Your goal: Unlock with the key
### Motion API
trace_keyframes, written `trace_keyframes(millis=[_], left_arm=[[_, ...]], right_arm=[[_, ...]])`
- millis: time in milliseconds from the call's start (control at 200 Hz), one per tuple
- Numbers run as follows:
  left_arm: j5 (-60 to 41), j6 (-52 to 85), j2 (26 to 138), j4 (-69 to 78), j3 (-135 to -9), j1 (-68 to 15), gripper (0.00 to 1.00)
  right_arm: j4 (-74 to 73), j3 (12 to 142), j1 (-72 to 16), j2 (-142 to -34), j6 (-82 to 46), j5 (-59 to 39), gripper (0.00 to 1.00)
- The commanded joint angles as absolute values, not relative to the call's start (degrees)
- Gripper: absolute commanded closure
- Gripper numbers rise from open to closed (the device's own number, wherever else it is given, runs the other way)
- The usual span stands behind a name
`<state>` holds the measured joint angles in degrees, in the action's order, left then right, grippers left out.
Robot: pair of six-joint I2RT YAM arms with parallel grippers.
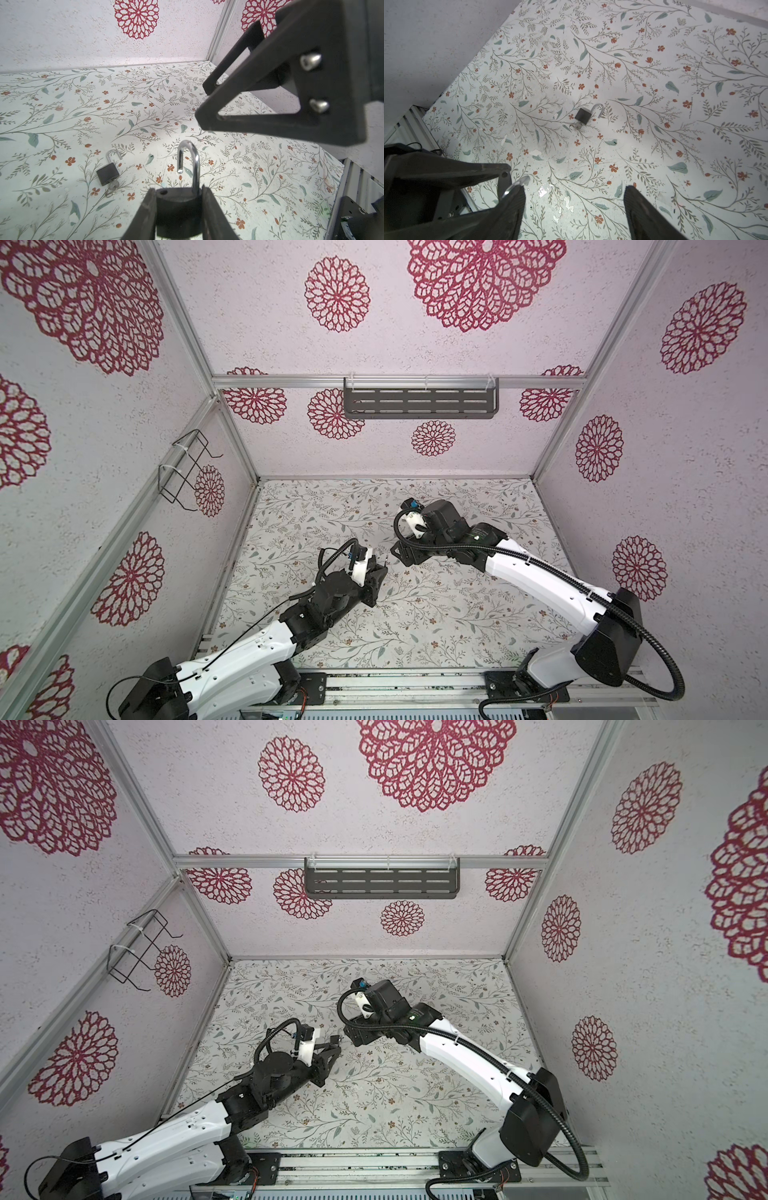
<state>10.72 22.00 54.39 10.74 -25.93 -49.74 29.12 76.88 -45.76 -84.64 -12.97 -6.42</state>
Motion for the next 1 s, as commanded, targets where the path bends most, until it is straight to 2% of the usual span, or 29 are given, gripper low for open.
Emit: trace_keyframes(millis=[0, 265, 996], left_arm=[[8.9, 19.7, 55.0, 13.8, -27.2, -50.3, 1.0], [9.0, 19.4, 54.9, 13.6, -27.7, -50.4, 1.0], [10.5, 19.2, 55.2, 15.5, -27.2, -50.4, 1.0]], right_arm=[[28.2, 79.4, -45.4, -85.4, -11.9, -7.9, 0.22], [29.5, 81.5, -44.6, -89.9, -11.6, -10.4, 0.22], [27.9, 75.2, -42.4, -84.2, -9.9, -19.4, 0.21]])
